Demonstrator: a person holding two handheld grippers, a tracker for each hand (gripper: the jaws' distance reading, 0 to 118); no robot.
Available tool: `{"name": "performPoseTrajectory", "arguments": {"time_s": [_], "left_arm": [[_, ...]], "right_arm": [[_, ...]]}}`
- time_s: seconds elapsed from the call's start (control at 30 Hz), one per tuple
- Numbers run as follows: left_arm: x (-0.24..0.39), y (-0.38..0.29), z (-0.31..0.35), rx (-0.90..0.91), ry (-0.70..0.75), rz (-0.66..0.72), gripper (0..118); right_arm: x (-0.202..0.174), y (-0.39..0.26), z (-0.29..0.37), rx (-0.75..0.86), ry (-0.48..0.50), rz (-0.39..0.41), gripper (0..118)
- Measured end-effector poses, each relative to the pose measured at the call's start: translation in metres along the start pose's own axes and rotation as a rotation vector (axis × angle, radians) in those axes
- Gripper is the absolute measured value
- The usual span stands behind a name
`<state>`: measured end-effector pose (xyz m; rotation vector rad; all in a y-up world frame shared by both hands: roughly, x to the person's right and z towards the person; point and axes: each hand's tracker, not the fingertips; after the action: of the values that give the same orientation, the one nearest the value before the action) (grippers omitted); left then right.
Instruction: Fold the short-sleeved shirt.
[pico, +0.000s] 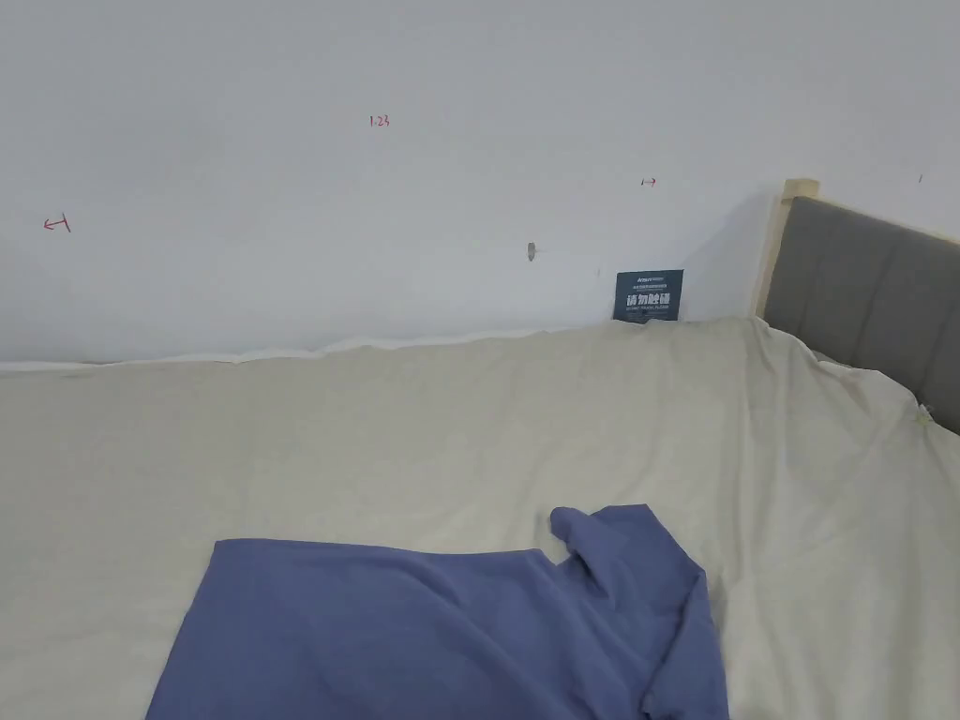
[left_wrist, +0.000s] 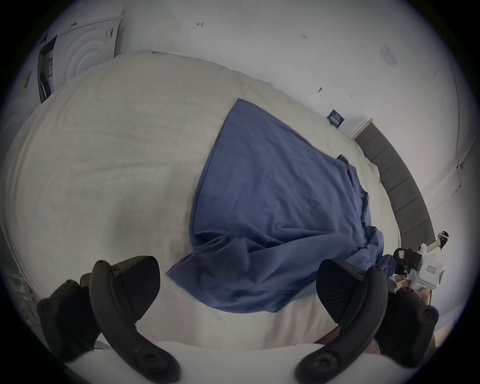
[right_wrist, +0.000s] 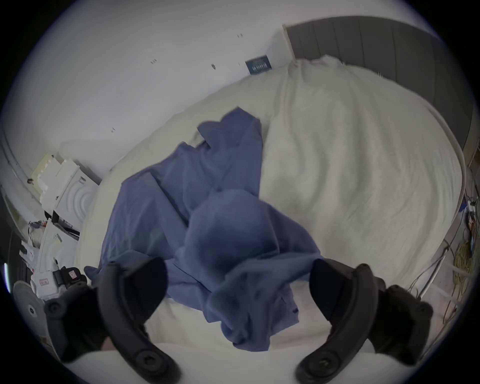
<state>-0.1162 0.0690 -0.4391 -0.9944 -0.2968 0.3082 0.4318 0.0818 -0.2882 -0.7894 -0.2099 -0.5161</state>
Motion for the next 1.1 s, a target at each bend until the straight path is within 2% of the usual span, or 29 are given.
{"name": "performPoseTrajectory", "arguments": {"time_s": [0.03,0.1,0.17,0.2,0.27,0.3,0.33,0.43,0.47,0.5,0.57,0.63,0.7,0.73,0.8,0.9,0.93,1.07,1.1], "left_arm": [[0.005,-0.002,0.01,0.019,0.015,-0.008,118],[0.014,0.0,0.036,0.181,0.024,-0.07,118],[0.032,-0.005,0.063,0.302,0.025,-0.113,118],[0.037,-0.004,0.074,0.321,-0.024,-0.125,118],[0.045,-0.004,0.09,0.378,-0.114,-0.136,118],[0.05,-0.007,0.099,0.446,-0.134,-0.148,118],[0.054,-0.008,0.107,0.506,-0.159,-0.167,118],[0.07,-0.011,0.123,0.589,-0.137,-0.186,115],[0.074,-0.01,0.124,0.581,-0.138,-0.193,108],[0.076,-0.009,0.124,0.589,-0.143,-0.204,89],[0.081,-0.007,0.122,0.626,-0.137,-0.217,0],[0.087,0.004,0.118,0.629,-0.048,-0.232,0],[0.085,0.02,0.107,0.607,-0.117,-0.242,0],[0.089,0.03,0.102,0.61,-0.097,-0.254,0],[0.097,0.07,0.088,0.601,-0.061,-0.291,0],[0.096,0.148,0.049,0.528,-0.066,-0.247,0],[0.095,0.175,0.029,0.485,-0.033,-0.24,0],[0.092,0.266,-0.08,0.117,0.032,-0.219,0],[0.094,0.278,-0.107,0.048,0.103,-0.248,0]], "right_arm": [[-0.001,0.001,0.007,0.013,-0.012,0.009,110],[-0.01,0.002,0.021,0.075,-0.046,0.072,110],[-0.025,0.0,0.033,0.15,-0.041,0.138,111],[-0.033,-0.001,0.041,0.162,-0.034,0.166,111],[-0.048,-0.002,0.06,0.207,0.042,0.219,108],[-0.056,-0.006,0.067,0.259,0.08,0.247,103],[-0.064,-0.008,0.073,0.301,0.111,0.272,91],[-0.085,-0.011,0.084,0.388,0.144,0.331,13],[-0.091,-0.01,0.086,0.404,0.152,0.339,8],[-0.094,-0.008,0.086,0.42,0.174,0.333,8],[-0.099,0.002,0.083,0.421,0.228,0.322,8],[-0.102,0.009,0.079,0.435,0.229,0.313,8],[-0.103,0.019,0.072,0.444,0.234,0.306,8],[-0.104,0.024,0.068,0.45,0.235,0.304,8],[-0.105,0.032,0.058,0.463,0.239,0.309,8],[-0.109,0.047,0.042,0.483,0.252,0.343,8],[-0.11,0.052,0.036,0.483,0.258,0.352,8],[-0.109,0.069,0.002,0.47,0.267,0.353,8],[-0.108,0.072,-0.007,0.45,0.264,0.343,8]]}}
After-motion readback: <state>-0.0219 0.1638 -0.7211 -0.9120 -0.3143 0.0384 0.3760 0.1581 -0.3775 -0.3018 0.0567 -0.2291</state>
